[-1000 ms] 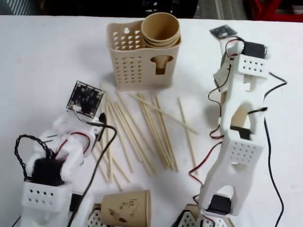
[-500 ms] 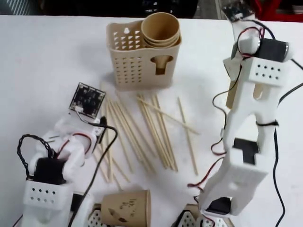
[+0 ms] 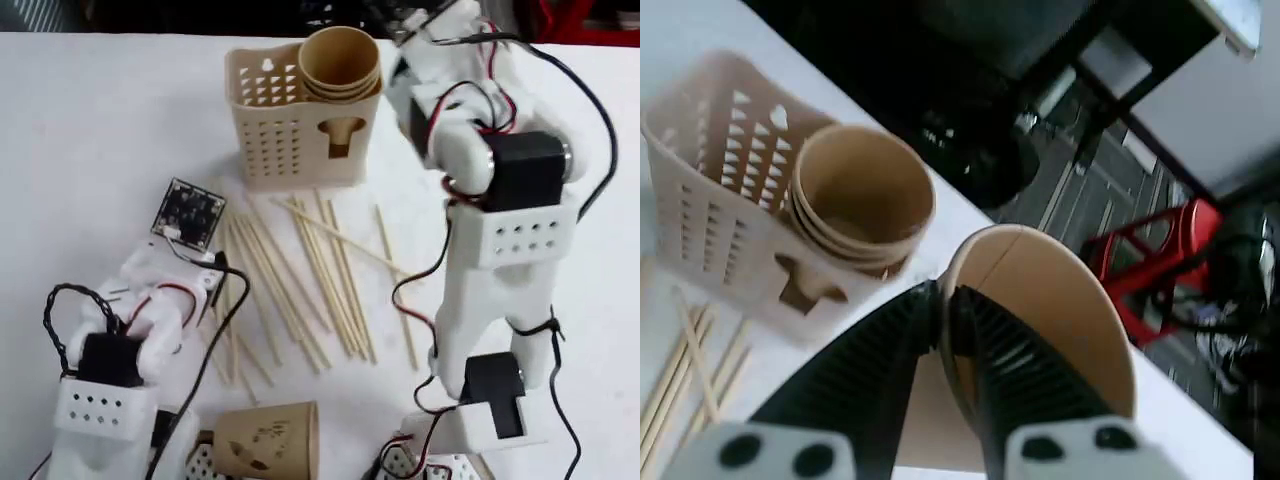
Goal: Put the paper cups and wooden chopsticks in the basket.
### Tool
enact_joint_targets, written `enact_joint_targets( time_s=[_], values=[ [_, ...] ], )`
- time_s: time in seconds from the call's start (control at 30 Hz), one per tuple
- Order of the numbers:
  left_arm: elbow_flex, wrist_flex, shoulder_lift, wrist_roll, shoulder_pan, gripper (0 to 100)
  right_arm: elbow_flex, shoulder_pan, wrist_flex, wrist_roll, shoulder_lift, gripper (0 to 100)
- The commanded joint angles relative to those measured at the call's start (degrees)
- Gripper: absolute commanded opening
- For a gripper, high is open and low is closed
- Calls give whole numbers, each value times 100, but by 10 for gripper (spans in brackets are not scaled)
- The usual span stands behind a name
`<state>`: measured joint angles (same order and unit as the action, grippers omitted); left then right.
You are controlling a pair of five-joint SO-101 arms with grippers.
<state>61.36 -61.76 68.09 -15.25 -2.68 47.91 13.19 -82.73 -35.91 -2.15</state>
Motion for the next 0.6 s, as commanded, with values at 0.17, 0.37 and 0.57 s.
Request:
enact_joint_targets(
  time_s=[0.17,0.37,0.57],
  values=[
    [70,88,92,62,48,151,35,954,1604,-62,321,19],
    [88,79,92,62,347,151,62,989,2492,-62,1086,19],
    [88,79,92,62,664,151,70,998,2668,-677,1701,19]
  ],
)
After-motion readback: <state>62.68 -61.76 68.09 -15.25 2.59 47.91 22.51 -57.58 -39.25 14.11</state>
